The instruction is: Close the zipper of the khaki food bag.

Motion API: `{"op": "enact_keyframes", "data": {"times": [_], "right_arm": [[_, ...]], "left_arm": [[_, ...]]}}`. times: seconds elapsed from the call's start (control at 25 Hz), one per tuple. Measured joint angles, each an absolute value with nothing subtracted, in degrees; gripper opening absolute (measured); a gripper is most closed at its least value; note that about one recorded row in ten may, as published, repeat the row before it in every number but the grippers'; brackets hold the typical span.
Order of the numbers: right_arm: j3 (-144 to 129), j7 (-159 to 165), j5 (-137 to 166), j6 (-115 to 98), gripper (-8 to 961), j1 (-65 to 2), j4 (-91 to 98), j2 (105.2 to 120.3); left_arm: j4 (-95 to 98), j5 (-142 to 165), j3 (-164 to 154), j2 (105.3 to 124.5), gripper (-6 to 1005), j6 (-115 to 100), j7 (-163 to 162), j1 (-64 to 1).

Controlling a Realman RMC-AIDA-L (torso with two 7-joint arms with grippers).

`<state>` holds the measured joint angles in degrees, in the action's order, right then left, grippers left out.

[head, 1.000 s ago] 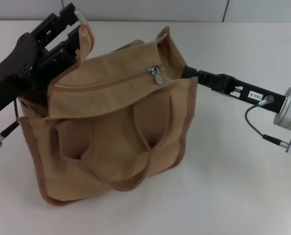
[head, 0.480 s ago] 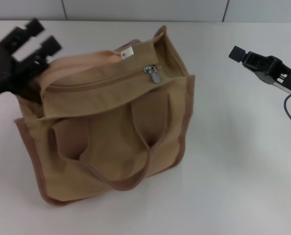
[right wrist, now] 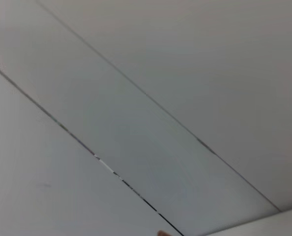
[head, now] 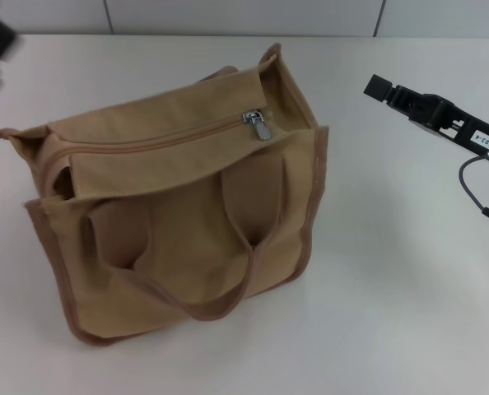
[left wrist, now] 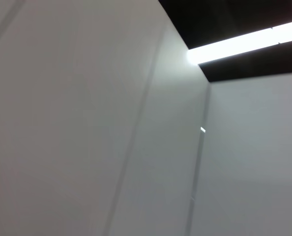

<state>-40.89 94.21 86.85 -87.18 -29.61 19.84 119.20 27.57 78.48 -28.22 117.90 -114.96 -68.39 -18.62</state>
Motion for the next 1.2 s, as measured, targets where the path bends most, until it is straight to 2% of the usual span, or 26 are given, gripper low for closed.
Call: {"op": "enact_keyframes", "data": {"times": [0.2, 0.52, 0.96, 1.0, 1.12, 1.2], "right_arm": [[-40.48, 83.92, 86.12, -91.21, 4, -29.83, 17.77, 119.55], [-40.61, 55.13, 80.07, -102.54, 8, -27.9, 9.97, 119.62], [-43.66, 27.3, 85.73, -108.23, 15, -27.19, 3.92, 119.62], [-44.67, 26.65, 85.95, -108.22, 15, -27.22, 3.89, 119.62], [-48.94, 26.0, 86.05, -107.62, 17, -27.67, 4.3, 119.64], [-49.84, 25.97, 86.05, -107.56, 52, -27.68, 4.54, 119.59]], "left_arm": [[30.24, 79.56, -38.91, 116.38, 772, -114.74, -66.03, -19.6], [39.93, 82.49, -52.16, 115.86, 772, -115.06, -63.79, -18.02], [42.1, 97.86, -58.41, 115.98, 772, -115.02, -56.11, -17.88], [39.74, 103.58, -56.86, 116.88, 772, -113.05, -51.09, -17.52], [37.92, 104.65, -54.36, 117.16, 772, -111.47, -49.49, -17.16], [35.38, 104.92, -46.39, 117.46, 772, -110.23, -46.17, -16.06]]}}
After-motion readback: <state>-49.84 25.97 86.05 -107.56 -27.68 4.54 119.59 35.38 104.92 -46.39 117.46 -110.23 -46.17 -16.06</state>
